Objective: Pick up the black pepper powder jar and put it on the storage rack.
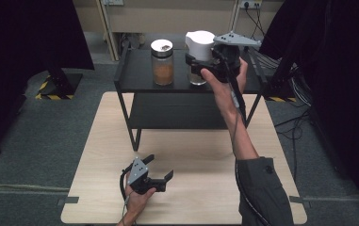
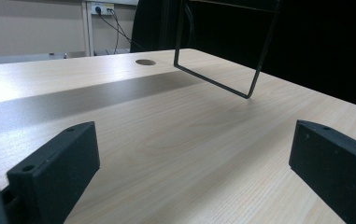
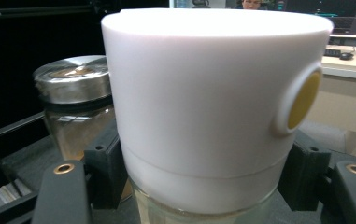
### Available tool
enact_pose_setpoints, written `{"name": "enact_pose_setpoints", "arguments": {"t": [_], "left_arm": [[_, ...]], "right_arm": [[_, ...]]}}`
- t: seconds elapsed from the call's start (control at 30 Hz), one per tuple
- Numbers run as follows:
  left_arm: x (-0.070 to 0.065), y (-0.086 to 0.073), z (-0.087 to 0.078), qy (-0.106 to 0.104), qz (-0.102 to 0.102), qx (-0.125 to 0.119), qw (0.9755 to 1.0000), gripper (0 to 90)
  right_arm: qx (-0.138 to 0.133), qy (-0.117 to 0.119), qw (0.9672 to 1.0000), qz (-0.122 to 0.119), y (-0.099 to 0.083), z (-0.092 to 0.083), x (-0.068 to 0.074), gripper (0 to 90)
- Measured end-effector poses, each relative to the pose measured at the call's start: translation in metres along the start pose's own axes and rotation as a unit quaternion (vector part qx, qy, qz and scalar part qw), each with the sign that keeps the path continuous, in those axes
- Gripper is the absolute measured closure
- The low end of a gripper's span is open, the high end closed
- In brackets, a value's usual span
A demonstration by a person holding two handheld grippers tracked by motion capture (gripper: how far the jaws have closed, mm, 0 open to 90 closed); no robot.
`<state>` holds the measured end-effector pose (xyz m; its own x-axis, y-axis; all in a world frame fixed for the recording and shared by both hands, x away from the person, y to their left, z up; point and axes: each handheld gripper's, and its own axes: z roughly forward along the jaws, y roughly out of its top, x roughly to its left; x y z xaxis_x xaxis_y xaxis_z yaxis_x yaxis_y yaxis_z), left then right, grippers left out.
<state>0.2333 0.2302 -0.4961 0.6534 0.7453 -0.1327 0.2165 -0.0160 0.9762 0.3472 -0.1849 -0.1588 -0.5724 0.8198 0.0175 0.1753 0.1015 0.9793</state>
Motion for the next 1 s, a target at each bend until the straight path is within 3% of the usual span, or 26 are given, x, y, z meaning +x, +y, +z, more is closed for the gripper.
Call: {"name": "enact_pose_setpoints", "arguments": {"t": [0.6, 0.93, 1.0], "left_arm": [[0.0, 0.0, 0.0, 0.0, 0.0, 0.0, 1.0, 1.1], [0.0, 0.0, 0.0, 0.0, 0.001, 0.001, 1.0, 1.1], [0.0, 0.0, 0.0, 0.0, 0.002, 0.001, 1.0, 1.1]], "right_arm": [[-0.003, -0.026, 0.9997, -0.001, -0.004, 0.014, 0.005, 30.7], [-0.008, -0.025, 0.9996, -0.009, -0.01, 0.015, 0.005, 30.3], [-0.011, -0.021, 0.9997, -0.001, -0.011, 0.014, 0.003, 21.4]]}}
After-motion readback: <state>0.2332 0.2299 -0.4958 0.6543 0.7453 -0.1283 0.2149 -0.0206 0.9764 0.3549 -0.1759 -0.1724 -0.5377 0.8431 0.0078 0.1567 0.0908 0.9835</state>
